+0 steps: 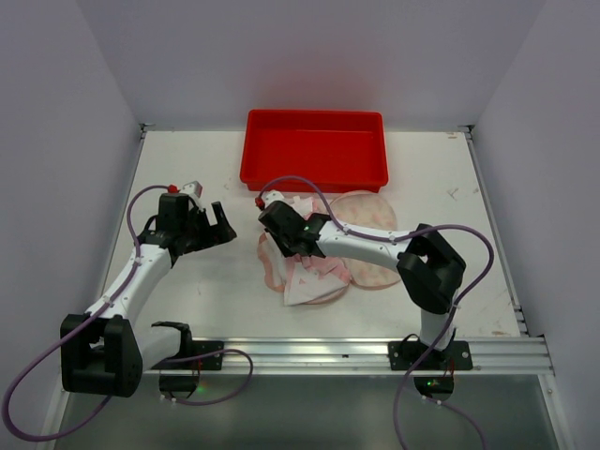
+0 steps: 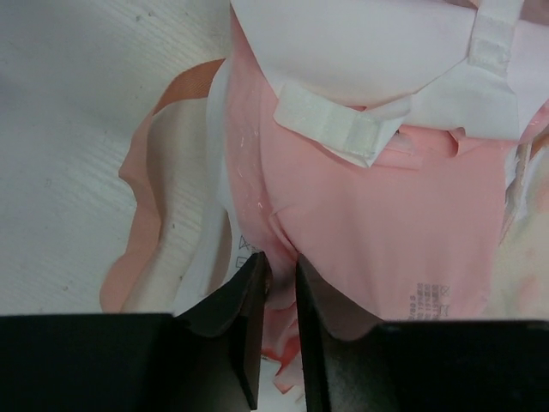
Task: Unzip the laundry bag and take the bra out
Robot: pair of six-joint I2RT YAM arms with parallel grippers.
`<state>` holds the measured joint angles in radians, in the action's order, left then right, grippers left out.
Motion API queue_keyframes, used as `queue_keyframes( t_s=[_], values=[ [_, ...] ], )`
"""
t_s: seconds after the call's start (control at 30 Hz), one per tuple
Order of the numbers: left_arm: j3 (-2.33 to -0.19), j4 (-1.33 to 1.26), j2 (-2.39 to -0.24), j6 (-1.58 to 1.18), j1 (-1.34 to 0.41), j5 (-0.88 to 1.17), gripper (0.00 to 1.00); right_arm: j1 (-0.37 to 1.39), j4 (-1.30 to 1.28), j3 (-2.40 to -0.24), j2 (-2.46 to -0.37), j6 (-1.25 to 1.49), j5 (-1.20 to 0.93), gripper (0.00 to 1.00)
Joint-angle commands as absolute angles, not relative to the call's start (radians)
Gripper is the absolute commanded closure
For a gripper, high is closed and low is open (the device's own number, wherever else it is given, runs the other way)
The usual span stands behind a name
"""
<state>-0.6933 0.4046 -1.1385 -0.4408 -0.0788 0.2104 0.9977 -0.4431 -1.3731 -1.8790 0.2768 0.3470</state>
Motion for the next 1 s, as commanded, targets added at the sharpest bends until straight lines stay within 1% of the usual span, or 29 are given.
queue_keyframes(
  t_s=[0.0, 0.03, 0.1, 0.13, 0.27, 0.4, 0.7, 0.8, 0.97],
  values=[
    [-0.690, 0.362, -1.123, -0.411, -0.067, 0.239, 0.02, 1.000, -0.436, -1.408, -1.876, 0.273, 0.374, 0.78],
    [-0.690, 0.362, -1.123, -0.411, -0.067, 0.239, 0.02, 0.999, -0.436, -1.405, -1.872, 0.275, 0.383, 0.89],
    [-0.687, 0.362, -1.123, -0.411, -0.067, 0.239, 0.02, 0.997, -0.436, -1.394, -1.842, 0.273, 0.405, 0.98],
    [-0.687, 0.362, -1.123, -0.410, -0.067, 0.242, 0.02, 0.996, -0.436, -1.390, -1.829, 0.275, 0.413, 1.00],
    [-0.686, 0.359, -1.123, -0.410, -0.067, 0.248, 0.02, 0.991, -0.436, -1.370, -1.729, 0.264, 0.437, 1.00],
    [-0.686, 0.359, -1.124, -0.410, -0.067, 0.255, 0.02, 0.982, -0.436, -1.347, -1.585, 0.259, 0.453, 1.00],
    [-0.686, 0.357, -1.123, -0.410, -0.066, 0.255, 0.02, 0.954, -0.437, -1.348, -1.339, 0.176, 0.422, 1.00],
    [-0.686, 0.357, -1.123, -0.410, -0.066, 0.255, 0.02, 0.917, -0.439, -1.380, -1.272, 0.155, 0.378, 1.00],
    [-0.689, 0.357, -1.123, -0.410, -0.064, 0.253, 0.02, 0.775, -0.440, -1.488, -1.261, 0.146, 0.243, 1.00]
  ],
)
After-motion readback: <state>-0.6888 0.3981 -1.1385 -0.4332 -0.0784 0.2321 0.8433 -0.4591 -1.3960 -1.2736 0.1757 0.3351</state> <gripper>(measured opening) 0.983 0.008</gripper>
